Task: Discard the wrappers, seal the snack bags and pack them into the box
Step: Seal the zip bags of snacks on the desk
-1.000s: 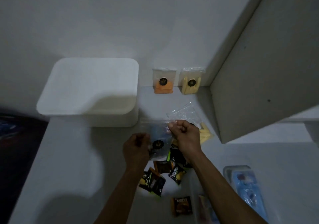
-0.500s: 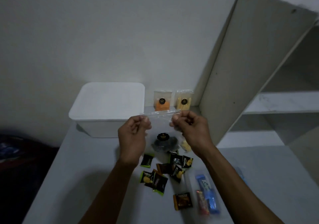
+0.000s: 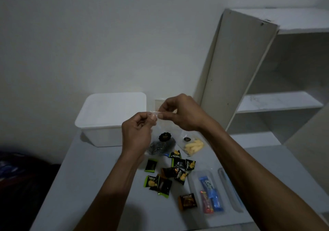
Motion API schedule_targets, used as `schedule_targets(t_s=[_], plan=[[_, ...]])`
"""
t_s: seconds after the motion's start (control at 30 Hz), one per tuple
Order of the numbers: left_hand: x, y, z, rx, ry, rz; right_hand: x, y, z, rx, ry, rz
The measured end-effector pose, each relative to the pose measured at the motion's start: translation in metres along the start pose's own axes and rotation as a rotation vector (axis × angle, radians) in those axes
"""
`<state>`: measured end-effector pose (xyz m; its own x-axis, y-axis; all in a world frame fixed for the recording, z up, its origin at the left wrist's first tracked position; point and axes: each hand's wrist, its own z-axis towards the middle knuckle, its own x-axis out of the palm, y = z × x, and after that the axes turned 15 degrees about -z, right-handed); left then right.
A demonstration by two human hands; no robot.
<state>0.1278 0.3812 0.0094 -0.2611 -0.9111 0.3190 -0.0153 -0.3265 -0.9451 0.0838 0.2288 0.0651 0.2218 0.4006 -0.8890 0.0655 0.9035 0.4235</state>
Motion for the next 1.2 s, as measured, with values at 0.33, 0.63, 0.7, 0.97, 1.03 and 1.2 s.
schedule_targets(t_s=[0.33,0.63,0.7,0.97,1.03,1.2], plan=[[0.000,-0.007,0.000,0.018,-0.022,0.021,0.004,0.010,0.005,-0.014,0.021,-0.121],[-0.005,-0.009,0.003,0.022,-0.047,0.014,-0.005,0.005,0.000,-0.014,0.015,-0.062],[-0.005,-0.008,0.004,0.018,-0.010,0.012,-0.005,0.004,0.000,-0.017,0.011,-0.068],[-0.006,-0.006,0.010,0.060,0.028,0.022,-0.005,0.002,0.002,-0.025,0.045,-0.030],[-0.006,-0.005,0.011,0.053,0.029,0.018,-0.001,0.001,0.003,-0.003,0.036,-0.031],[-0.007,-0.006,0.013,-0.003,0.069,-0.004,-0.001,0.000,0.003,-0.013,0.043,-0.035]])
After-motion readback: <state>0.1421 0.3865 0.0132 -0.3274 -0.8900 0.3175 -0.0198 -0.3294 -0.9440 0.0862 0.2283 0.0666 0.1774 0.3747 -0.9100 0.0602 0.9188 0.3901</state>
